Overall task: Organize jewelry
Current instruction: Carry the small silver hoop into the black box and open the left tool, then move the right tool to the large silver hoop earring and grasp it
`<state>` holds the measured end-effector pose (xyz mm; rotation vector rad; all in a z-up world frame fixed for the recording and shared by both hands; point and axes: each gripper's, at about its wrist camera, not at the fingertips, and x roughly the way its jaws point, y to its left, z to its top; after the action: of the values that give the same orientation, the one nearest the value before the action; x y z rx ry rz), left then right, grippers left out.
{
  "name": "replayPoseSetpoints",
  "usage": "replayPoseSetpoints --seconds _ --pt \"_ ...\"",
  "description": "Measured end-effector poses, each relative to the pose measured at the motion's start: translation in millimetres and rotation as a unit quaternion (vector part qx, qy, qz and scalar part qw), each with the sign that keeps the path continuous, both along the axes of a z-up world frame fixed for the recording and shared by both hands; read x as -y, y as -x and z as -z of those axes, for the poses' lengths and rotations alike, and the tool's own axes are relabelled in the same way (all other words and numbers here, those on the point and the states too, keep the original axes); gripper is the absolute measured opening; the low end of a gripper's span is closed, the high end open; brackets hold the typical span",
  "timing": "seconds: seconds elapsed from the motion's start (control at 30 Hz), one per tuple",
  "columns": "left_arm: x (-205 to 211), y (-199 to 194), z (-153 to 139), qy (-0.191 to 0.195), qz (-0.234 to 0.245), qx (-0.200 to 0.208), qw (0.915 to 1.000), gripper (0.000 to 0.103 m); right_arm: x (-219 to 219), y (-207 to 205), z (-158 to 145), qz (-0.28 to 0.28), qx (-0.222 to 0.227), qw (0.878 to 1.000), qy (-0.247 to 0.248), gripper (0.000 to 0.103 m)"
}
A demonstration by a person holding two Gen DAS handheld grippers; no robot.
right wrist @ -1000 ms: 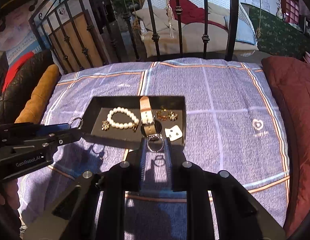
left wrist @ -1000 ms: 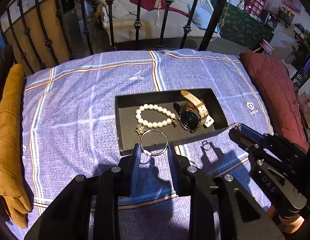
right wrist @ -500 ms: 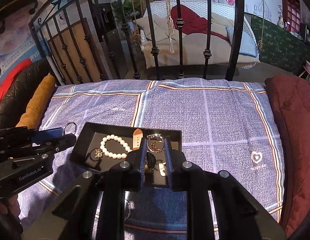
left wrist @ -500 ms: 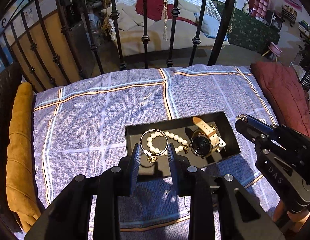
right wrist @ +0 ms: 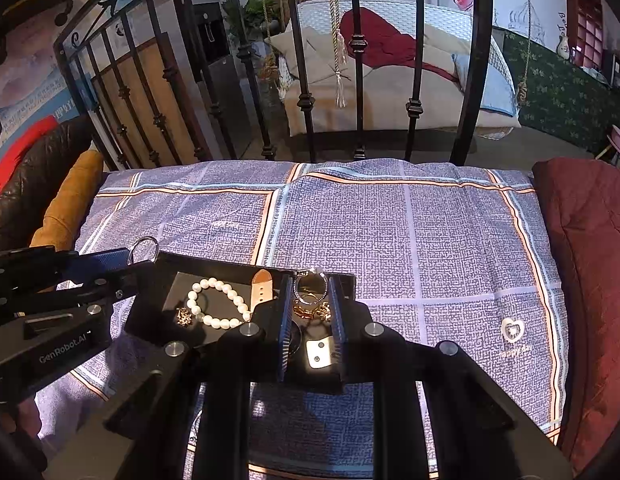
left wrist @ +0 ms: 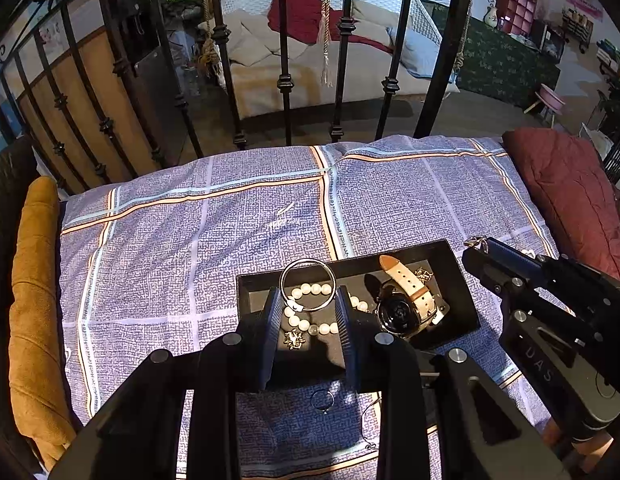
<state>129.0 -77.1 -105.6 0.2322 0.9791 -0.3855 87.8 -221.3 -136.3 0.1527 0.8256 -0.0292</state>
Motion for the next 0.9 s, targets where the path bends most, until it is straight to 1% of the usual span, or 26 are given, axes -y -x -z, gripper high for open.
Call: replayPoseSetpoints --seconds 0.13,0.17,0.2,0.23,0.3,0.4,0.57,0.67,0.77,0.9 --pt "0.5 -5.7 2.1 0.005 -0.012 -0.009 0.9999 0.029 2.3 -2.1 1.5 0.001 -0.001 1.0 -0.001 0.019" --pt "0.8 -7.3 2.8 0.006 -0.014 -0.013 0.9998 0.041 2.0 -3.0 2.3 -0.001 -0.003 1.0 -0.001 0.02" --pt "0.0 -8.7 2.9 0.008 -0.019 -0.013 0.9997 0.054 2.1 -4.0 2.8 0.0 -0.005 1.0 0.0 0.024" --pt "-0.5 -9.3 2.5 0.007 -0.025 -0.01 0.9996 0.057 2.5 -4.4 2.6 -0.001 -0.004 1.0 -0.002 0.028" --pt "-2.1 -10.1 1.5 0.006 -0.029 -0.008 0.9995 0.059 3.1 -4.0 1.5 -0.002 -0.001 1.0 -0.003 0.03" --pt "-9.7 -9.6 1.0 -0.002 -0.042 -0.004 0.9991 0.062 4.4 -0.2 0.8 -0.002 0.0 1.0 -0.007 0.03" --pt "-41.3 4.6 3.2 0.007 -0.081 -0.018 0.9965 0.065 1.5 18.1 7.4 -0.01 -0.012 1.0 -0.016 0.03" --pt "-59.5 21.3 14.2 0.012 -0.098 -0.039 0.9944 0.066 -10.4 34.8 23.9 -0.027 -0.039 0.999 -0.024 0.03" --pt "-69.8 40.0 32.9 -0.002 -0.108 -0.068 0.9918 0.066 -26.4 47.5 46.1 -0.046 -0.074 0.996 -0.033 0.03" --pt "-76.3 54.5 54.8 -0.001 -0.117 -0.089 0.9892 0.067 -47.9 54.0 71.7 -0.063 -0.105 0.992 -0.027 0.03"
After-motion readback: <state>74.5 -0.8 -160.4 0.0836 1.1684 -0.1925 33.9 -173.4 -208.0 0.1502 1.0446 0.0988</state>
